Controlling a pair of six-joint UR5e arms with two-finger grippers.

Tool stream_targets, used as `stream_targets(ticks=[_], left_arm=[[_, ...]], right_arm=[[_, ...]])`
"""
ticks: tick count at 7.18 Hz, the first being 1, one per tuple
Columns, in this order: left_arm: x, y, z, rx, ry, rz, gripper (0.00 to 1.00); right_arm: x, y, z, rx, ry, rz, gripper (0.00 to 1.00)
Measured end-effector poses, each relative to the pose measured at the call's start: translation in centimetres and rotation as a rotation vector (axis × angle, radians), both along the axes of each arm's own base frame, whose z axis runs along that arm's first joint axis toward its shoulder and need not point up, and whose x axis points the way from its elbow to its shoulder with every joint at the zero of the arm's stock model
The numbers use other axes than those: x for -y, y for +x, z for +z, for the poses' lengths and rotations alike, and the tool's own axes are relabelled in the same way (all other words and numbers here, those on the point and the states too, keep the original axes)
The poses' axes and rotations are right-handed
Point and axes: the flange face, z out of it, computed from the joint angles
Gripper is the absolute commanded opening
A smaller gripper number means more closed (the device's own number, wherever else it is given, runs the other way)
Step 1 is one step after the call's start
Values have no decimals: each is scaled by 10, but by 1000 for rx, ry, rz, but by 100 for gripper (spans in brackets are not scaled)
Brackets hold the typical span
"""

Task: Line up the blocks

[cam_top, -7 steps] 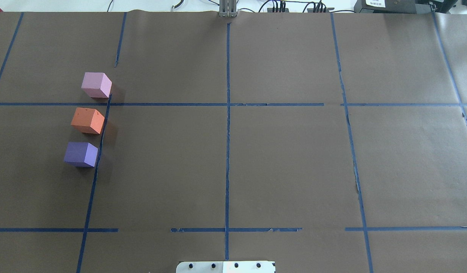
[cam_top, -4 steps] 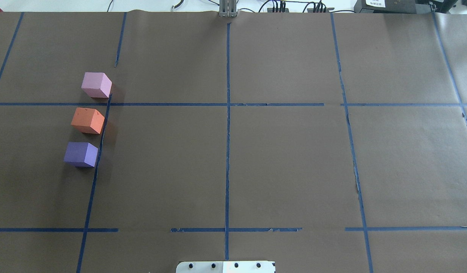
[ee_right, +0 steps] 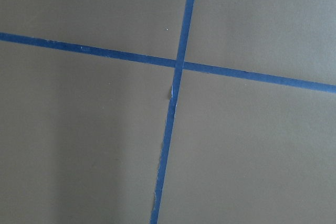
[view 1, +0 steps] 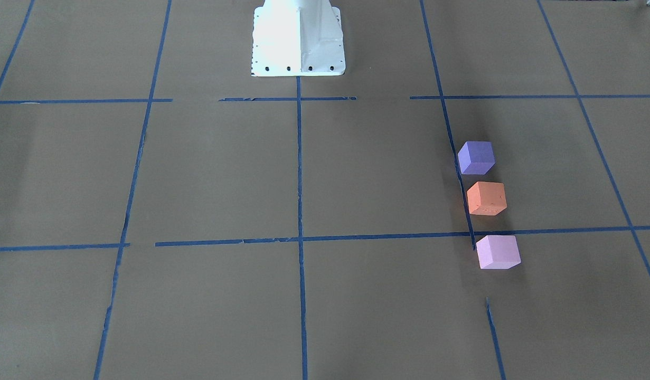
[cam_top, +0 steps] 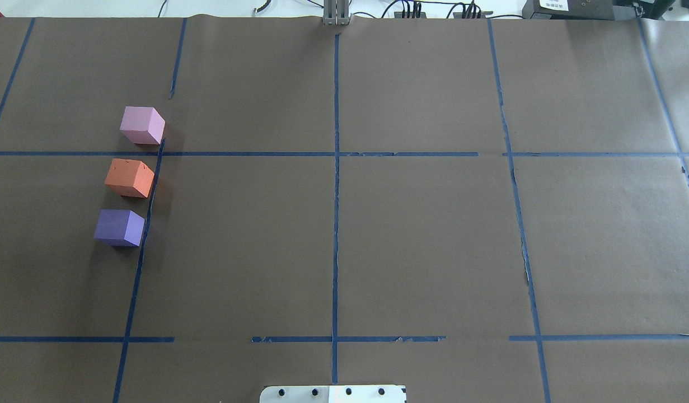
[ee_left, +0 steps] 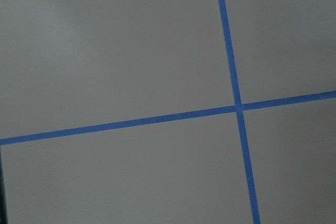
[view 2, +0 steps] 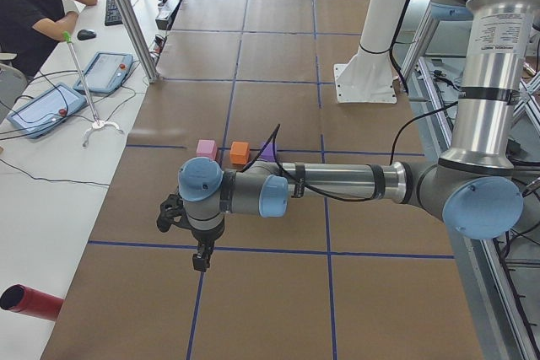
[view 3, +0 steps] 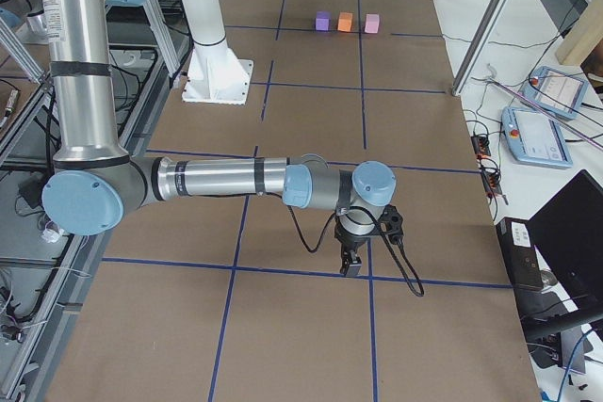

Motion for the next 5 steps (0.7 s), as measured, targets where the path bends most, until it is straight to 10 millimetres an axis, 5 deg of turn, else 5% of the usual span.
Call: stream_targets(ticks=[5], left_arm=[[2, 2, 0, 15, 92, 2, 100]], right_arm=[[0, 0, 0, 0, 1, 0, 100]])
